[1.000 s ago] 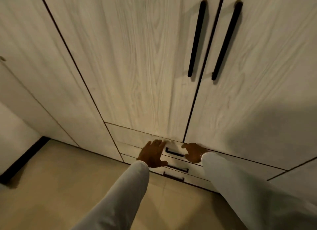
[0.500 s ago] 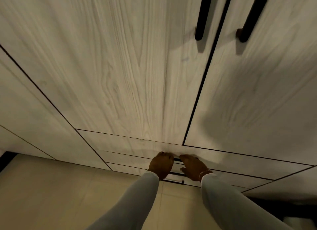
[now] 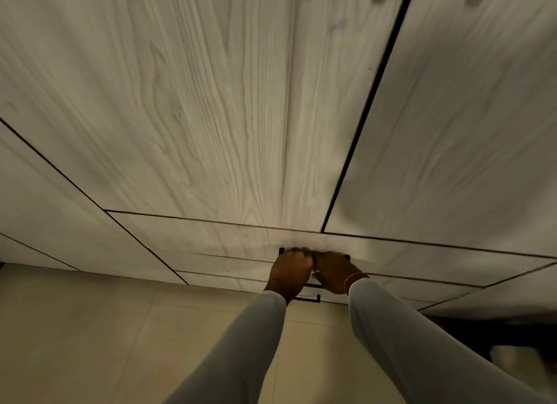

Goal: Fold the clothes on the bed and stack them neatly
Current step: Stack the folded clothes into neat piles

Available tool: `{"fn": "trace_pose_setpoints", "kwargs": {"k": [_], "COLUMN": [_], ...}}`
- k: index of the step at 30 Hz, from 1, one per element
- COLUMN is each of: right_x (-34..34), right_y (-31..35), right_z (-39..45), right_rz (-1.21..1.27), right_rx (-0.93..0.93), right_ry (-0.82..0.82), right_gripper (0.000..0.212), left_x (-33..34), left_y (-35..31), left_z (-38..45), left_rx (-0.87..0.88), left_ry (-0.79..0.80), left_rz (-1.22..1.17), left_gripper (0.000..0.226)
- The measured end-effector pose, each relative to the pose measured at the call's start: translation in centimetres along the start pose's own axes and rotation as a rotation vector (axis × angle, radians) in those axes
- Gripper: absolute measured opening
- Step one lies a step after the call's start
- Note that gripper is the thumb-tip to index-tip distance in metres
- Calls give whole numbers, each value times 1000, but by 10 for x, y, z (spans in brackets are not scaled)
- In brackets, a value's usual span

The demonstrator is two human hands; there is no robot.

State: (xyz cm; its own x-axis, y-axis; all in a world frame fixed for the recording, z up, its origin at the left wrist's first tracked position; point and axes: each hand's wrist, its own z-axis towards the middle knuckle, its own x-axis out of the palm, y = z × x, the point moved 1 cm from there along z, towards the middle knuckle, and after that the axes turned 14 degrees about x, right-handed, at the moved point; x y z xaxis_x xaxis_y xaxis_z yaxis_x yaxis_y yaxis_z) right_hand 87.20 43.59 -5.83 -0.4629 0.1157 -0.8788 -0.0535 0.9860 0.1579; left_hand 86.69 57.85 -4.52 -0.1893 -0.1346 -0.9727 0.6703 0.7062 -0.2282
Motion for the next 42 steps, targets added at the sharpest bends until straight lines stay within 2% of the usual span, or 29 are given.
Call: {"fn": "trace_pose_setpoints", "kwargs": {"k": [2,5,7,10,13,15,19,24,31,42], "right_x": [4,8,11,16,18,19,23,47,77,123], "right_y": [-1,-2,0,1,3,5,7,9,19,33], "right_z": [-2,-7,-12,-19,-27,-32,-49,-90,-144,-214], "right_rz": [9,15,42,60,45,30,35,91,99,85], "right_rx": [7,0,-17,-13,-4,6,-29,-61,-64,-85], "right_ry": [-2,-26,-64,-80,-69,-52,-73,-67,-68,-24], "right_gripper": [45,48,47,43,44,43,50,51,41,48], "left_x": [7,25,31,32,19,12,18,29,44,60], "left_y": [-4,-11,-16,-12,-9,-11,-17,-40,-86,-140], "left_z": [-4,-12,-18,-23,-19,-15,-26,-64,-120,-192], "left_rx": [-7,-46,-39,-14,52,30,12,-34,-102,-173], "left_ry": [-7,34,14,-27,49,87,32,40,11,-11], "left_rz": [14,46,69,29,-32,-60,-59,-100,-122,-166], "left_gripper": [22,45,50,40,29,29,29,29,25,23]}}
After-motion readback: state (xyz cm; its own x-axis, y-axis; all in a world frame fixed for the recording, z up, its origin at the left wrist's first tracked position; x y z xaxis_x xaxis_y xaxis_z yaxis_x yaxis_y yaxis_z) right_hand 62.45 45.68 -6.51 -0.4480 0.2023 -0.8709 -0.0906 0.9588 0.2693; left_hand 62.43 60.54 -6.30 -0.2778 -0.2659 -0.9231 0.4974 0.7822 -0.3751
